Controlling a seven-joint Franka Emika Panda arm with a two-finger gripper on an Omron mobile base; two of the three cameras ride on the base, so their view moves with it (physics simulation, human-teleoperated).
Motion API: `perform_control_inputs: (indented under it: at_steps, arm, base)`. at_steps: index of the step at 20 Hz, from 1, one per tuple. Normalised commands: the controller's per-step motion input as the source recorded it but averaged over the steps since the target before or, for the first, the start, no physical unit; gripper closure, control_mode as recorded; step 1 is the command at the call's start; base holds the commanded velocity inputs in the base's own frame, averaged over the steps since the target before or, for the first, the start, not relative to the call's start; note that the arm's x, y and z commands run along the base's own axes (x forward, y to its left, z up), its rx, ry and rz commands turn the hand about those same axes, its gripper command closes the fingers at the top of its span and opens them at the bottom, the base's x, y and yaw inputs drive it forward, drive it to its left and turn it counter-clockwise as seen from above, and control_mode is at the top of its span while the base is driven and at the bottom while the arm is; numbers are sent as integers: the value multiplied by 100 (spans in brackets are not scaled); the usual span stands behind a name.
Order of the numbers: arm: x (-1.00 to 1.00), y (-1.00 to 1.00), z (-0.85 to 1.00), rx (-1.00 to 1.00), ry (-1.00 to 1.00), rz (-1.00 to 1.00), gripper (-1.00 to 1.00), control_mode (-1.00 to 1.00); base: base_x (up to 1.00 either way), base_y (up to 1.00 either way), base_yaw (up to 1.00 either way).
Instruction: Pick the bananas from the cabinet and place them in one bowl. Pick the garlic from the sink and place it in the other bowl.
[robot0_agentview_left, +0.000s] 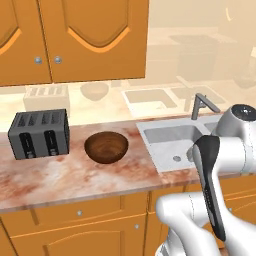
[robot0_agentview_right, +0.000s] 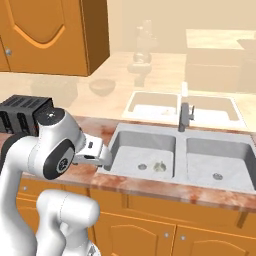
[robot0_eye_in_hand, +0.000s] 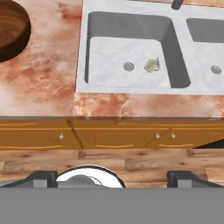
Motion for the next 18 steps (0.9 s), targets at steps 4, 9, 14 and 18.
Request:
perform_control_inputs:
  at_steps: [4, 9, 14, 18]
  arm:
    - [0, 0, 0, 0, 0, 0, -100, 100]
    - [0, 0, 0, 0, 0, 0, -100, 100]
    - [0, 0, 0, 0, 0, 0, -100, 100]
    - [0, 0, 0, 0, 0, 0, -100, 100]
  base:
    - [2, 15, 0]
    - [20, 7, 0]
    - [31, 1, 0]
    - [38, 3, 0]
